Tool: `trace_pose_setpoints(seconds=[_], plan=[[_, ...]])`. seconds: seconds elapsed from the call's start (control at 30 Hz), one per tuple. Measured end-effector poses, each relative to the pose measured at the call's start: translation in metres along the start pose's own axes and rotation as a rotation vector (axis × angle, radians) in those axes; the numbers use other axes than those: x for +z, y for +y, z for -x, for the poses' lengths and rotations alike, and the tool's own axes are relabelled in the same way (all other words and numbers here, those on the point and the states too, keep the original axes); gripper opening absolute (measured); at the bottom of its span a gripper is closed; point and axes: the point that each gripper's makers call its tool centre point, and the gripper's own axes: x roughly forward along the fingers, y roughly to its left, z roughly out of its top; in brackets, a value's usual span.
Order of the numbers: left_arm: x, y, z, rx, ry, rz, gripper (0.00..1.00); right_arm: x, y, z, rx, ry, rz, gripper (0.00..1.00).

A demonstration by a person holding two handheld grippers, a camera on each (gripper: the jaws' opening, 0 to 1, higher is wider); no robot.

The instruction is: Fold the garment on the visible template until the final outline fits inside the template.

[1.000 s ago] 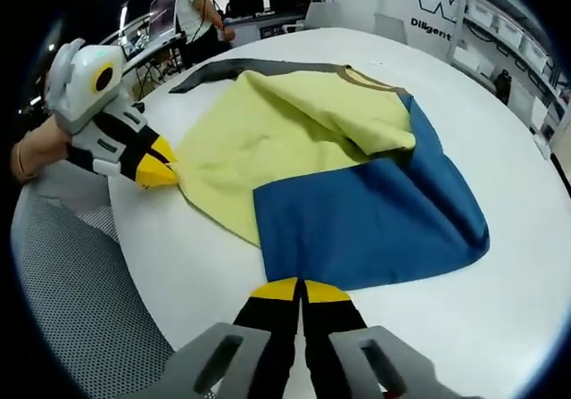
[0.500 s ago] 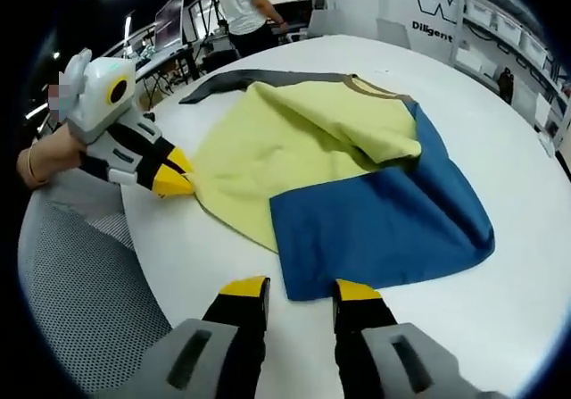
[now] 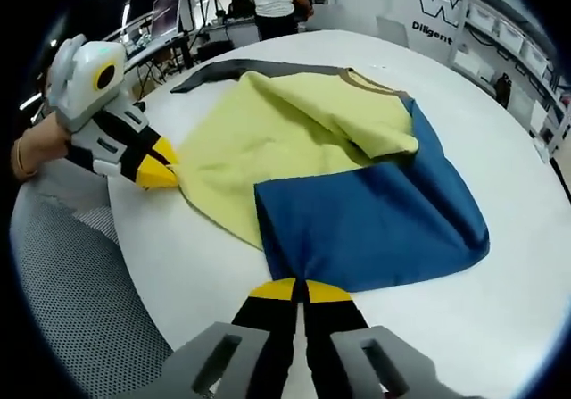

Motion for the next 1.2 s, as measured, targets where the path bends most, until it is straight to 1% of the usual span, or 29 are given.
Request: trace_pose_setpoints(seconds=[0.13, 0.2, 0.23, 0.27, 0.37, 0.4, 0.57, 0.73, 0.83, 0.87, 0.93, 0.97, 1.07, 1.17, 1.2], plan=[[0.0, 0.0, 0.001, -0.001, 0.001, -0.002, 0.01, 0.001, -0.013, 0.008, -0.037, -0.016, -0.016, 0.0], [-0.001, 0.0, 0.001, -0.002, 0.006, -0.008, 0.01, 0.003, -0.027, 0.017, -0.076, -0.039, -0.056, 0.0], [-0.001, 0.0, 0.001, -0.002, 0.009, -0.011, 0.01, 0.003, -0.03, 0.019, -0.083, -0.042, -0.061, 0.0], [-0.002, -0.001, 0.002, -0.002, 0.013, -0.017, 0.01, 0.003, -0.039, 0.023, -0.11, -0.046, -0.074, 0.0], [-0.003, -0.002, 0.003, -0.008, 0.027, -0.02, 0.01, 0.002, -0.061, 0.035, -0.161, -0.065, -0.108, 0.0], [-0.004, -0.002, 0.003, -0.006, 0.028, -0.02, 0.01, 0.002, -0.068, 0.038, -0.182, -0.08, -0.114, 0.0], [-0.004, -0.002, 0.008, -0.006, 0.036, -0.036, 0.01, -0.008, -0.093, 0.048, -0.232, -0.057, -0.109, 0.0], [-0.006, -0.001, 0.016, -0.01, 0.055, -0.054, 0.01, -0.014, -0.11, 0.055, -0.273, -0.049, -0.115, 0.0], [-0.006, -0.003, 0.023, -0.028, 0.048, -0.073, 0.01, -0.022, -0.126, 0.059, -0.327, -0.014, -0.098, 0.0], [-0.006, -0.003, 0.025, -0.033, 0.046, -0.07, 0.01, -0.026, -0.132, 0.061, -0.341, -0.007, -0.101, 0.0], [-0.007, -0.001, 0.028, -0.033, 0.045, -0.071, 0.01, -0.027, -0.136, 0.063, -0.345, -0.012, -0.113, 0.0], [-0.008, 0.0, 0.03, -0.03, 0.053, -0.072, 0.01, -0.028, -0.139, 0.064, -0.35, -0.015, -0.129, 0.0], [-0.015, 0.004, 0.036, -0.018, 0.082, -0.089, 0.01, -0.032, -0.146, 0.068, -0.373, -0.01, -0.14, 0.0], [-0.019, 0.007, 0.04, -0.017, 0.09, -0.102, 0.01, -0.035, -0.152, 0.072, -0.394, -0.013, -0.162, 0.0], [-0.021, 0.007, 0.042, -0.019, 0.091, -0.108, 0.01, -0.038, -0.158, 0.074, -0.409, -0.013, -0.171, 0.0]])
